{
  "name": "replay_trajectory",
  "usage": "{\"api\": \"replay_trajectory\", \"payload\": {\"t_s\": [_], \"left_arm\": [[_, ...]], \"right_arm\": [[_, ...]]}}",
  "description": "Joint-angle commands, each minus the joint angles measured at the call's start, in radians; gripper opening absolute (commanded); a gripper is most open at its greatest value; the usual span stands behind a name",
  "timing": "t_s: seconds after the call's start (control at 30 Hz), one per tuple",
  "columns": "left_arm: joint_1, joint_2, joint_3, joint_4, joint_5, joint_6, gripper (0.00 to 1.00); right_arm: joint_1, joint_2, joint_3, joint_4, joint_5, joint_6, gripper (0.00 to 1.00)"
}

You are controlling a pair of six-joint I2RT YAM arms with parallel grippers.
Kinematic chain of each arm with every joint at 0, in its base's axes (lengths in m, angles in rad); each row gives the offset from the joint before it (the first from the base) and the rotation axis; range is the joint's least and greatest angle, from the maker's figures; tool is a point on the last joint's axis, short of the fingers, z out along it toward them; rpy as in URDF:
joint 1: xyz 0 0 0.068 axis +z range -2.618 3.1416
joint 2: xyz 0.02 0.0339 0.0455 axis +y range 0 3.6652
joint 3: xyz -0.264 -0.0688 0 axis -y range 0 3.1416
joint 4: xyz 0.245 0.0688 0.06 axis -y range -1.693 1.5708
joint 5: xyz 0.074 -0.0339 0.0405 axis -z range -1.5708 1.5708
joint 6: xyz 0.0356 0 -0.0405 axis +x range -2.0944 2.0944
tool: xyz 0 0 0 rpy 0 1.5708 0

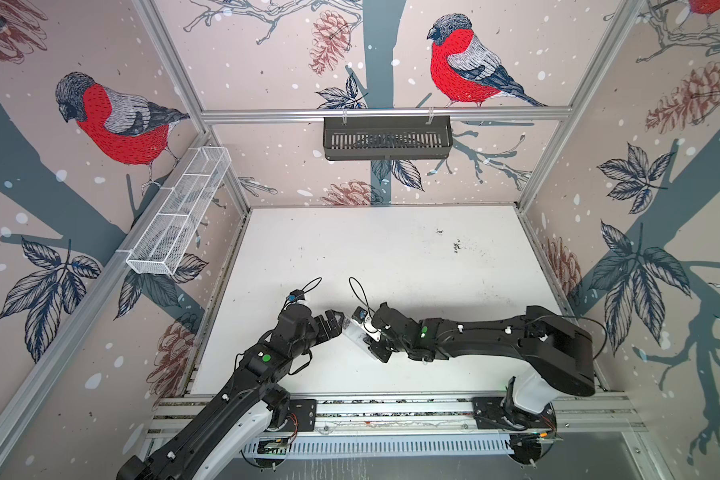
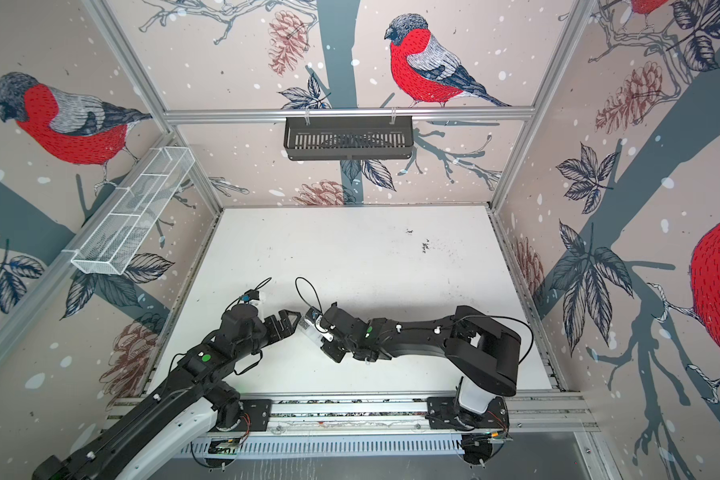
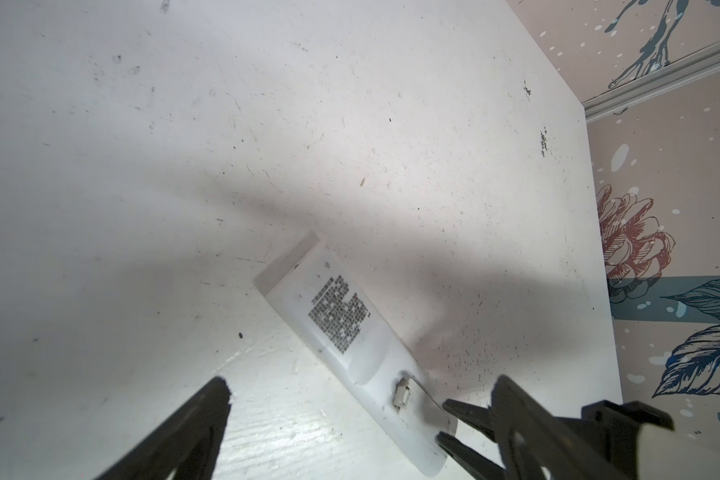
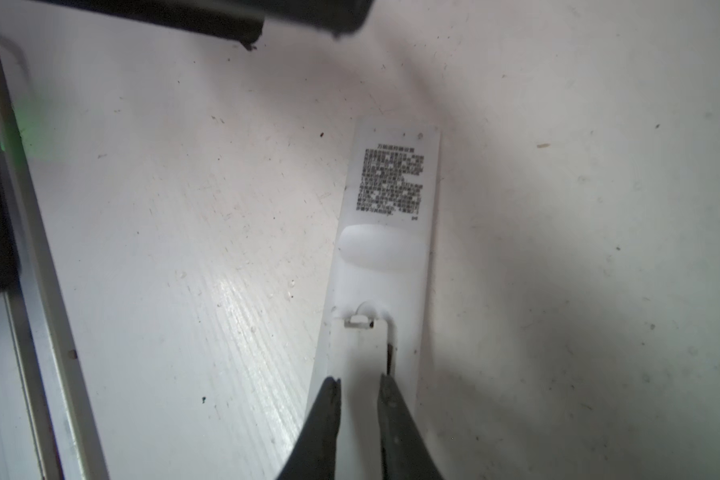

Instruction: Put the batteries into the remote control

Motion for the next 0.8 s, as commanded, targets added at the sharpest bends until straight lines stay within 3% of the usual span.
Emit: {"api": "replay_trajectory", "payload": {"t_s": [0.0,0.2,0.4,0.63,0.77], "left_arm": [[0.002,0.001,0.009,0.029,0.002,0.021,0.98],[0.003,0.007,0.001,0.054,0.029,0.026,0.98],[0.003,0.044,-0.022,0.149,0.156,0.052,0.96],[0.003,0.111,-0.068,0.294,0.287,0.047,0.82],[0.001,0.142,-0.081,0.34,0.311,0.047,0.67]], "right_arm": [[-0.003,0.024,-0.004,-0.009,-0.005,0.017,0.2],[-0.002,0.032,-0.021,-0.041,0.015,0.031,0.19],[-0.002,0.016,-0.03,-0.06,0.023,0.036,0.19],[-0.002,0.001,-0.036,-0.08,0.008,0.033,0.19],[0.001,-0.023,-0.046,-0.082,-0.001,0.031,0.2]]}}
